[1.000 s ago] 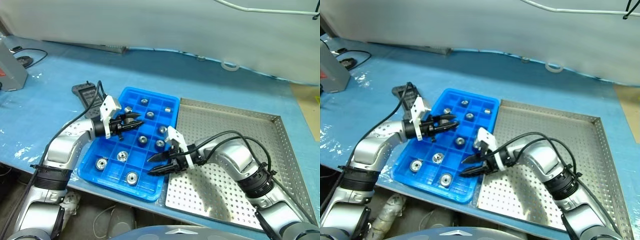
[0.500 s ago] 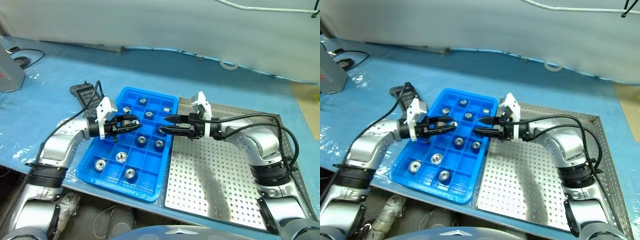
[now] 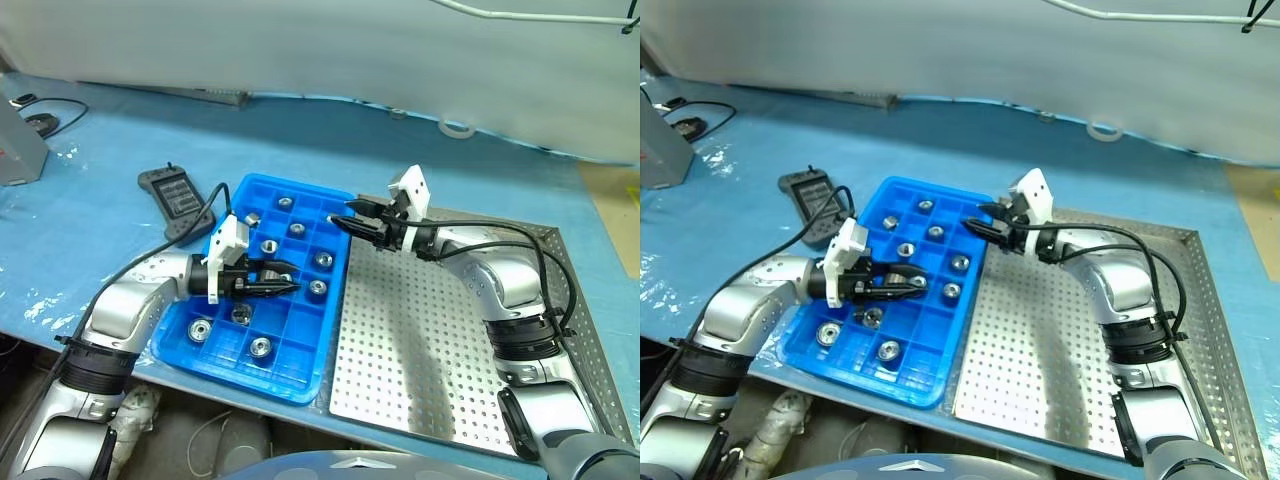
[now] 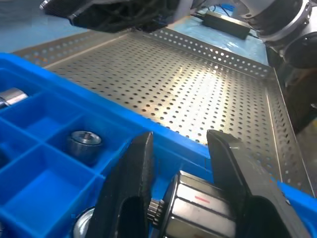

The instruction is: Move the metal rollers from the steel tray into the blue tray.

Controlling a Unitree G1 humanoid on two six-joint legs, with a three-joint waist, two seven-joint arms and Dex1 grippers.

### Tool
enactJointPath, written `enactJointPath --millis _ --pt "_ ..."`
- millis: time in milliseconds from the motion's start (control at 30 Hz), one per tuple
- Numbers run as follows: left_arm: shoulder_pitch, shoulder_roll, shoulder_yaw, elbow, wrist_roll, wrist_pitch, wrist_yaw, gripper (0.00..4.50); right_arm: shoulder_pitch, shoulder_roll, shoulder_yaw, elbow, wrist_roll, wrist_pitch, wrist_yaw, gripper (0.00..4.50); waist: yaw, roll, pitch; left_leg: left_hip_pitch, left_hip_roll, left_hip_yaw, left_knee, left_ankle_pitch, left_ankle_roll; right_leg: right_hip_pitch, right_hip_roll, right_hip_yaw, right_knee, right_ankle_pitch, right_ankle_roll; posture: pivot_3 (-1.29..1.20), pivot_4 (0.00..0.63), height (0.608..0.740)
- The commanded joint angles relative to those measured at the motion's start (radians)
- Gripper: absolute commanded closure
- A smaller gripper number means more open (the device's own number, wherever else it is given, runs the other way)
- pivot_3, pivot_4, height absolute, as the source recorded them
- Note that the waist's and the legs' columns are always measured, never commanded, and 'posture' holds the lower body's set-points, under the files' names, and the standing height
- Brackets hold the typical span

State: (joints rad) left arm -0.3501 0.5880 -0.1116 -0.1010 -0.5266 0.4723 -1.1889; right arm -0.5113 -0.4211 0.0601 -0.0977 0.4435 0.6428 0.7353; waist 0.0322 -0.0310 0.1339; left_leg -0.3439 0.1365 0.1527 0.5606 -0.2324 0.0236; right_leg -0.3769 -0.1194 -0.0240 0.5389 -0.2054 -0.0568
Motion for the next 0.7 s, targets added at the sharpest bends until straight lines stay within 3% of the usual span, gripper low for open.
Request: enactJointPath --millis 33,200,333,467,700 --pt "-0.066 -0.017 0.079 0.052 0.011 -0.011 0.094 3.13 0.027 0.014 -0.026 -0.078 0.025 0.005 -0.025 1.87 0.002 0.0 0.0 0.001 0.0 0.0 0.0 -0.001 -0.003 0.001 0.0 0.0 0.0 0.0 0.0 -0.07 0.15 0.74" --pt "-0.079 0.008 0.155 0.101 0.028 -0.056 0.146 3.13 0.075 0.028 -0.04 -0.127 0.036 0.03 -0.061 1.87 -0.009 0.0 0.0 0.001 0.002 -0.001 0.0 -0.001 -0.004 0.002 0.002 0.0 0.0 0.0 0.0 -0.07 0.15 0.74" --pt "-0.08 0.124 0.275 0.302 0.083 -0.174 0.146 3.13 0.074 0.036 -0.033 -0.12 0.036 0.027 -0.069 1.87 -0.019 -0.001 0.0 0.0 0.002 -0.001 0.0 0.001 -0.001 0.001 0.003 0.0 0.0 0.0 0.0 -0.05 0.15 0.74" --pt "-0.042 0.198 0.314 0.346 0.095 -0.196 0.124 3.13 0.05 0.052 -0.012 -0.08 0.029 0.009 -0.056 1.87 -0.006 0.0 0.001 0.0 0.003 -0.001 -0.001 -0.002 -0.005 0.0 0.004 0.0 0.0 0.0 0.0 0.0 0.15 0.74" --pt "-0.031 0.131 0.305 0.246 0.074 -0.145 0.197 3.13 0.022 0.084 0.01 -0.032 0.01 -0.021 -0.042 1.87 0.016 -0.003 0.002 0.0 0.003 -0.002 0.0 -0.001 -0.007 0.001 0.004 -0.001 0.0 0.0 0.0 0.01 0.15 0.74"
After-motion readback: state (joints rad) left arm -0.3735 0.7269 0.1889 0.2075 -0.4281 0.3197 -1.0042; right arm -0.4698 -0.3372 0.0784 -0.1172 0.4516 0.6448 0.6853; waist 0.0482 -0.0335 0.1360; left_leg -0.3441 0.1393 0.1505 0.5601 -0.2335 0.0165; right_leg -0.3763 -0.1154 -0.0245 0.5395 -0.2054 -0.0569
